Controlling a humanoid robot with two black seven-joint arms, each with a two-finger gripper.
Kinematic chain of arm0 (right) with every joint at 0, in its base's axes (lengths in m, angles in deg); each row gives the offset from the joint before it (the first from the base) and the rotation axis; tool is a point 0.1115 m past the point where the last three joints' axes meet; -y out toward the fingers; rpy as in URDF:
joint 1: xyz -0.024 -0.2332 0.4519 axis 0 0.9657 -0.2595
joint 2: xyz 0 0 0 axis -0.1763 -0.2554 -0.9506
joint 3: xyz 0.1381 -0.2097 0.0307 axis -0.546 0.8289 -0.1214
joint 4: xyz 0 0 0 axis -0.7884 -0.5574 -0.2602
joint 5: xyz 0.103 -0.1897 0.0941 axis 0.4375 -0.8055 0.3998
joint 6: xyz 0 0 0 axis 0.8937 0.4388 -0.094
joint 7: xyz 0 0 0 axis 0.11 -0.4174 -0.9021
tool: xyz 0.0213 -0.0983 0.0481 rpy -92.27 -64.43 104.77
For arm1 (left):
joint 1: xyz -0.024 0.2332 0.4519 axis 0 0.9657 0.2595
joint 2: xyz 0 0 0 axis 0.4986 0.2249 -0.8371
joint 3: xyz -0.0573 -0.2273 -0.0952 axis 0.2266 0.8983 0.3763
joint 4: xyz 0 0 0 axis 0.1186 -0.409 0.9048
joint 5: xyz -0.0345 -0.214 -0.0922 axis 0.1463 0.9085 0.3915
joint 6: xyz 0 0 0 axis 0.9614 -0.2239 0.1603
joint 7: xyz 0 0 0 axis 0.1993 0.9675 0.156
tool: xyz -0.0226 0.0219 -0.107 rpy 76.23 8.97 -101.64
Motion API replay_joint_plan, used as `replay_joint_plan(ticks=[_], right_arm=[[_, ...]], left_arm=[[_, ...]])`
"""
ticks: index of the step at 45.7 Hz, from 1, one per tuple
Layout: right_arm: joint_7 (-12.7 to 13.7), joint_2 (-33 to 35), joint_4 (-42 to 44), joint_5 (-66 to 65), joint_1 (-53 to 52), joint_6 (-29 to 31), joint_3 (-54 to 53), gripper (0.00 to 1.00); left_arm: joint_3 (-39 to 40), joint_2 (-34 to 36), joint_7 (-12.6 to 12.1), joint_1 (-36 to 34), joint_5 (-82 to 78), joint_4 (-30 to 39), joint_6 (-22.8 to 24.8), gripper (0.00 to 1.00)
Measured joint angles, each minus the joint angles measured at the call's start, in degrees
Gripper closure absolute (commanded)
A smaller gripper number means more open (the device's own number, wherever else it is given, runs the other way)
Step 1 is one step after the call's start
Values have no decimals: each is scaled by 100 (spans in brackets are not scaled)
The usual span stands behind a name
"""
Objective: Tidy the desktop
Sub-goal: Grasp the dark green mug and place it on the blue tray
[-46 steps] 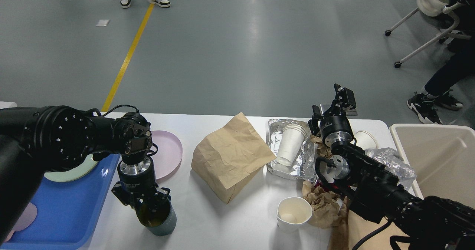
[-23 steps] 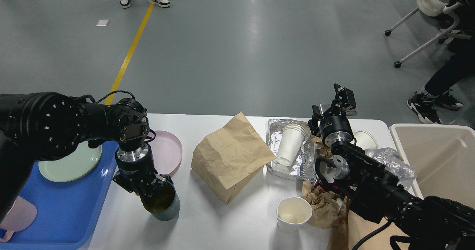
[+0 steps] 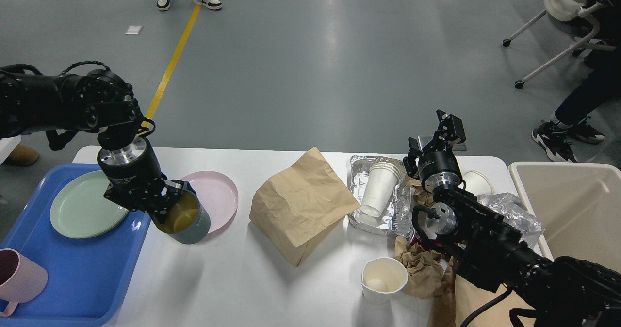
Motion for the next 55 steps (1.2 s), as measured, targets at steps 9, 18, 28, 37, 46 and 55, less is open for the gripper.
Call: replay_joint_plan(ticks=[9,18,28,37,46,55], right_arm=[[0,0,0,0,0,0,-1,0],[0,0,0,0,0,0,-1,0],[0,0,0,0,0,0,1,0],[0,0,0,0,0,0,1,0],[0,0,0,0,0,0,-1,0],[0,0,0,0,0,0,-2,0]], left_arm=[[-110,721,-13,645,-13,-357,-2,100],[-125,1372,-55,1160,-49,-691,-2,100],[-186,1591,-57,1587,-71,-945,-2,100],[-201,1589,-21,1935,-71,-1256,-2,100],[-188,1533,13,2286,-36,-1601,-2,96],[-180,1514,9,2372,-26,-1637,-2,79]])
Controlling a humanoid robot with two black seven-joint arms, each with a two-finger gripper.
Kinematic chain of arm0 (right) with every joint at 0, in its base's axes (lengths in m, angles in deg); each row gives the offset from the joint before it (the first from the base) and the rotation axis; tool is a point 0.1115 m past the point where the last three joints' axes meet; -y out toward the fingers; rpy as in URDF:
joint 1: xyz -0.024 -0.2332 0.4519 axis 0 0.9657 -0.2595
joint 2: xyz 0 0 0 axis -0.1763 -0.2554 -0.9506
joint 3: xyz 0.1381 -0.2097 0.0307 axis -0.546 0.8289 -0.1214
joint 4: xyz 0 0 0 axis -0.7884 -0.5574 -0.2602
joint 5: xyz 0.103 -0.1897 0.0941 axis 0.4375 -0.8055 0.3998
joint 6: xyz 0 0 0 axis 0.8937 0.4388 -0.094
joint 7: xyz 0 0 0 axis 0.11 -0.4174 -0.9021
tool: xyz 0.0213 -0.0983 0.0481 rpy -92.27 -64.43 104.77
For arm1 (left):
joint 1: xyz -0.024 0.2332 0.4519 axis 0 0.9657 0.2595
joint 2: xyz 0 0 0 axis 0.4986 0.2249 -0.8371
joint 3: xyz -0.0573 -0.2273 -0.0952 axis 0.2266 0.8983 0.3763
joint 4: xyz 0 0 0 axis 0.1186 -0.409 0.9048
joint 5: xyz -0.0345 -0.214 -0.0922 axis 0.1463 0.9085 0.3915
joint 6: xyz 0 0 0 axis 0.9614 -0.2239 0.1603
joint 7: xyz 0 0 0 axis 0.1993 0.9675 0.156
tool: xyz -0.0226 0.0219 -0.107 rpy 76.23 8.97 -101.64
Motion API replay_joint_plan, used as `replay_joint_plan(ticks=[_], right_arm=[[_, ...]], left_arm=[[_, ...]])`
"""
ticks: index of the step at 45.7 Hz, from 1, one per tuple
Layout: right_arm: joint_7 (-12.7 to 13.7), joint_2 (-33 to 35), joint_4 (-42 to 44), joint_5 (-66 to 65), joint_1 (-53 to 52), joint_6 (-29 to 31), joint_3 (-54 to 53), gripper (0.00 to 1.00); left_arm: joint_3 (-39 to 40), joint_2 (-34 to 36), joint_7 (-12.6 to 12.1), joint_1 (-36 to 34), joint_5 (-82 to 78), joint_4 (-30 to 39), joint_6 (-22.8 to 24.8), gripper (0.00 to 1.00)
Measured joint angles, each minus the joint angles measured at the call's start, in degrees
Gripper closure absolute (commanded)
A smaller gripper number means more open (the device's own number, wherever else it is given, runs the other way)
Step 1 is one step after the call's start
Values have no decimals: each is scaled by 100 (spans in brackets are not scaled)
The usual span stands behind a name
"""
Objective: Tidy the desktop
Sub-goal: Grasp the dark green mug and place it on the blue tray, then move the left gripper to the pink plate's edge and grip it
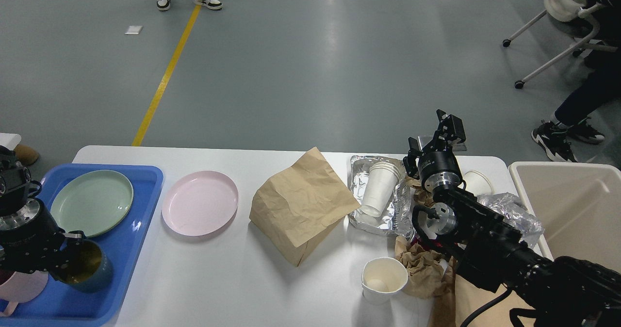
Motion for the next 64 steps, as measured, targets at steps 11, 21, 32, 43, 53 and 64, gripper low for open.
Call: replay_joint_plan(ticks=[11,21,32,43,53,64], right_arm=[[0,0,0,0,0,0,0,0],[0,0,0,0,0,0,1,0],[0,0,0,0,0,0,2,0],[0,0,0,0,0,0,3,0],[0,0,0,0,0,0,3,0],[0,0,0,0,0,0,3,0]], left_arm=[[11,4,0,31,15,-6,0,47],[-5,21,0,-43,13,-6,0,13],[-101,48,0,-485,-14,14,1,8],[-355,-81,11,-1259,15,117,0,8],[-347,-631,22,-2063,27,244,0,8],[-395,-1201,22,-2715,27,771,2,8]])
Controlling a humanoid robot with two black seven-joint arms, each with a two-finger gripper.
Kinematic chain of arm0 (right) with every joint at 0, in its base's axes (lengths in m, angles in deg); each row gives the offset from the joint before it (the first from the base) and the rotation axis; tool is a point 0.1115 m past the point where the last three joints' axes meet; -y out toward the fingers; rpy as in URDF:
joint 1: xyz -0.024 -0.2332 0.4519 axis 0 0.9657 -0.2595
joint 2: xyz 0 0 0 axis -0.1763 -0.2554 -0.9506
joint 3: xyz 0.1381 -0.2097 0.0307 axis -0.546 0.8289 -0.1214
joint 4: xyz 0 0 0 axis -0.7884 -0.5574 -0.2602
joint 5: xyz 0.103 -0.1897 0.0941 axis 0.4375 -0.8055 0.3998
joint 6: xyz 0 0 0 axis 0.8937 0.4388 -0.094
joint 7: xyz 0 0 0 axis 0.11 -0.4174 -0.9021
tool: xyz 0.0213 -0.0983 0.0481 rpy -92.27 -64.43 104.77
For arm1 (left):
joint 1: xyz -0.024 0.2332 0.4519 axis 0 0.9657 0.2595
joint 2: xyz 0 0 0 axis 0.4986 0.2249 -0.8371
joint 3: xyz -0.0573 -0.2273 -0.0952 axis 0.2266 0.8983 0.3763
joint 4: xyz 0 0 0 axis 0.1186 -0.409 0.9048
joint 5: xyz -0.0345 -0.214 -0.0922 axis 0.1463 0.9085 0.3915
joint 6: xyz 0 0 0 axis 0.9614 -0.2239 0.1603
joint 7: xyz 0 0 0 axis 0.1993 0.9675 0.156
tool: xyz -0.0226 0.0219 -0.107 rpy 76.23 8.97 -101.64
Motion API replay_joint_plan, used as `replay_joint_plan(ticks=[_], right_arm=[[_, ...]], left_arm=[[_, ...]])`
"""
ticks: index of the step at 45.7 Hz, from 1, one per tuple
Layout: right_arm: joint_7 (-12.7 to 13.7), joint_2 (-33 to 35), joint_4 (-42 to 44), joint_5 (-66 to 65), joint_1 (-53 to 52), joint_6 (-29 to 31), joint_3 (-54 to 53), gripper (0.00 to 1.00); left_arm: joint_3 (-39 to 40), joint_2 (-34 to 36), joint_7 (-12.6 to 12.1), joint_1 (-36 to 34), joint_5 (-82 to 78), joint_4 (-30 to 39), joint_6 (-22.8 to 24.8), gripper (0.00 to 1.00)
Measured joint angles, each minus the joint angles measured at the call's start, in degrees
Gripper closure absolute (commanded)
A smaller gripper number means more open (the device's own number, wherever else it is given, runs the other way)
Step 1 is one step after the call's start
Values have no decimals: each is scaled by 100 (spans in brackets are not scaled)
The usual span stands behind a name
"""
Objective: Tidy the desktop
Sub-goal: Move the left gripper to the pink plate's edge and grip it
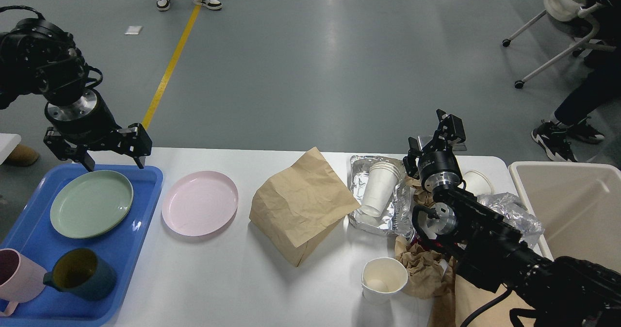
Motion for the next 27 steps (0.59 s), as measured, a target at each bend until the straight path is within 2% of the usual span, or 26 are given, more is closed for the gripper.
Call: replay_joint_plan(ticks=[5,9,18,27], right_arm=[[0,0,0,0,0,0,-2,0],[0,0,0,0,0,0,-2,0],[0,0,0,0,0,0,-3,0],[0,0,0,0,0,0,-3,0]], left_arm=[[4,-237,-1,22,5,80,-1,8],[75,-376,-22,306,61,88,-58,8],[505,-433,-82,1141,239,41,-1302,8],[1202,-381,-95,1719,286,-140,-1578,9]])
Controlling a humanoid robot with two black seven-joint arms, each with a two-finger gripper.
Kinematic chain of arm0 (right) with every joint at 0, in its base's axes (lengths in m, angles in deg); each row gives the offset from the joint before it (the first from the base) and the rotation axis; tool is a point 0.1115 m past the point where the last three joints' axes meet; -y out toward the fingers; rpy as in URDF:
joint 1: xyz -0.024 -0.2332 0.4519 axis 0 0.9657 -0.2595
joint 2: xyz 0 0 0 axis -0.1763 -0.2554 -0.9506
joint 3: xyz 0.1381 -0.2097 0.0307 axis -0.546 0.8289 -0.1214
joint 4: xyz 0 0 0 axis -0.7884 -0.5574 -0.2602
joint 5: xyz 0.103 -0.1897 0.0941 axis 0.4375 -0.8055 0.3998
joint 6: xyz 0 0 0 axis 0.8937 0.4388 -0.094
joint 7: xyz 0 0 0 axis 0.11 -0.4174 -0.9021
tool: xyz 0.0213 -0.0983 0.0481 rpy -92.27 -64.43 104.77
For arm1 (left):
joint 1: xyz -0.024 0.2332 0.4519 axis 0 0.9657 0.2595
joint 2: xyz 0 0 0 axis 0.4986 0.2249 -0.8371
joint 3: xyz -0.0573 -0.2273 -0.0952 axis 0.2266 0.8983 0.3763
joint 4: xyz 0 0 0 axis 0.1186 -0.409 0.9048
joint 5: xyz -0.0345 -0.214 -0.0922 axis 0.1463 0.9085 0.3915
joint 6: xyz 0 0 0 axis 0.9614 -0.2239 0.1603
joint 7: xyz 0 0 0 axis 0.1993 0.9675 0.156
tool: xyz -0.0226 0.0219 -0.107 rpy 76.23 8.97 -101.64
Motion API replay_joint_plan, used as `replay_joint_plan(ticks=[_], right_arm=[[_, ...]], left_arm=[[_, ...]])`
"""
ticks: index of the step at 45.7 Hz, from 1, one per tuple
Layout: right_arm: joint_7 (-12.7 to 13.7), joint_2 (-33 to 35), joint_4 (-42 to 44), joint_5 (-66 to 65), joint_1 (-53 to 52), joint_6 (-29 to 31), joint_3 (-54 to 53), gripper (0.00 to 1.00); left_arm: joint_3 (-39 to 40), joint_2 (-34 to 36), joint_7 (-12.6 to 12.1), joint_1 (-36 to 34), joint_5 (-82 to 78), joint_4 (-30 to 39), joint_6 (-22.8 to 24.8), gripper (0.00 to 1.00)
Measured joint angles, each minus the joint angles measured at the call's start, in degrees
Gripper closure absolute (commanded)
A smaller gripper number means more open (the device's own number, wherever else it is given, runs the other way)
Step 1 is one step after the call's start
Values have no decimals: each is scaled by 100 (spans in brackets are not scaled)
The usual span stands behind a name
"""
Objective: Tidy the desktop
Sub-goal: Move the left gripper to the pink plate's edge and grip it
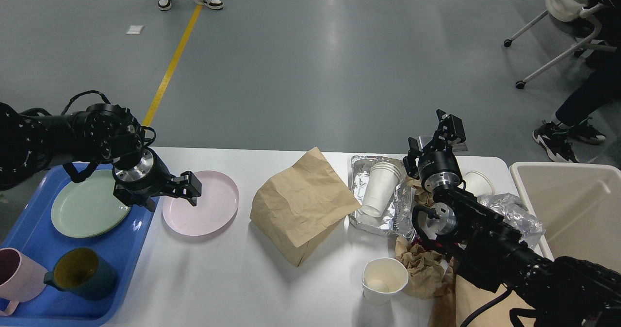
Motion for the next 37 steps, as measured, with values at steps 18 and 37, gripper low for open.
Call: replay_joint_plan(ticks=[18,37], right_arm=[[0,0,0,0,-2,0,0,0],[0,0,0,0,-7,0,2,0]], left_arm=[[297,61,-36,727,641,-103,-360,9],[479,154,-424,1300,672,-747,-737,9]])
